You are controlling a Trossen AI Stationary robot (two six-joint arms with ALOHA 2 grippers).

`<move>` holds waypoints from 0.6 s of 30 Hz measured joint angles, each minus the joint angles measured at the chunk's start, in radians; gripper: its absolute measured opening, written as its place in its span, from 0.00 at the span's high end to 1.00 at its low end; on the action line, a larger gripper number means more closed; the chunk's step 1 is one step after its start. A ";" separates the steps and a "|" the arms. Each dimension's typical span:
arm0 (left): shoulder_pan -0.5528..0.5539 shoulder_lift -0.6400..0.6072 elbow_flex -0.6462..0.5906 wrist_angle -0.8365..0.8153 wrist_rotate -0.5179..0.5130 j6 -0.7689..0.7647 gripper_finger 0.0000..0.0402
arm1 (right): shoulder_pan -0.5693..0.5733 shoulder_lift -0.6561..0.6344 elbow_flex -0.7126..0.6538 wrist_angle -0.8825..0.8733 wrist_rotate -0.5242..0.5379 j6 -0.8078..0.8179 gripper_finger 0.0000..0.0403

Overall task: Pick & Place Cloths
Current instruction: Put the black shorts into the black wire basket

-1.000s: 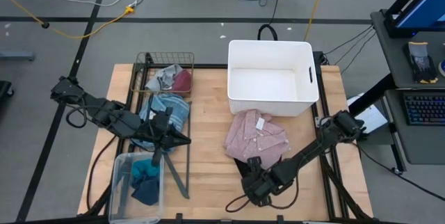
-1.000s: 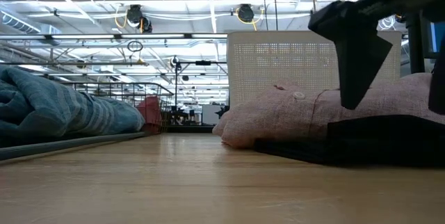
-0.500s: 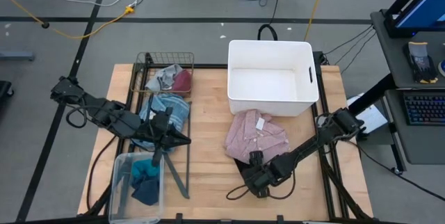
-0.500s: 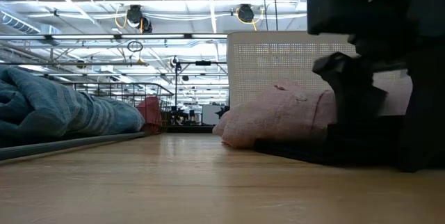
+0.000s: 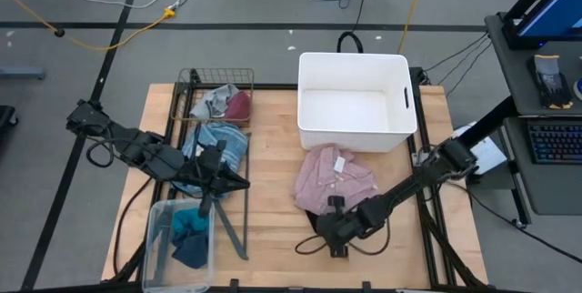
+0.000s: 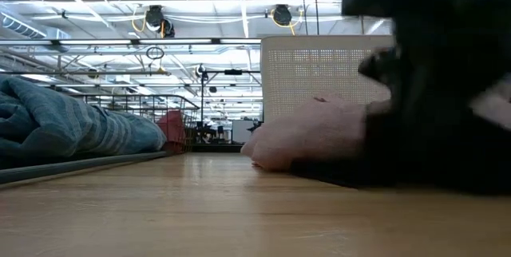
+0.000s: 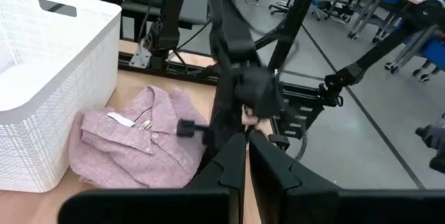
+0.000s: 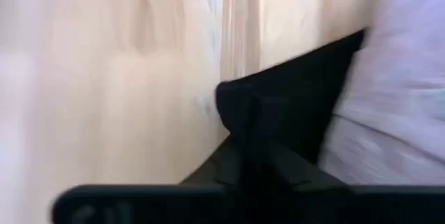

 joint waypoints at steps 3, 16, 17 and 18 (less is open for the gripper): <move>0.000 0.000 0.000 0.000 0.000 0.000 0.95 | -0.013 -0.080 0.001 0.023 0.003 0.009 0.97; 0.000 0.000 0.000 0.000 0.000 0.000 0.95 | -0.073 -0.528 0.003 0.273 0.002 -0.019 0.99; 0.000 0.000 0.000 0.000 0.000 0.000 0.95 | -0.072 -0.556 0.004 0.302 0.002 -0.030 0.99; 0.000 0.000 0.000 0.000 0.000 0.000 0.95 | -0.072 -0.580 0.004 0.329 0.002 -0.042 0.99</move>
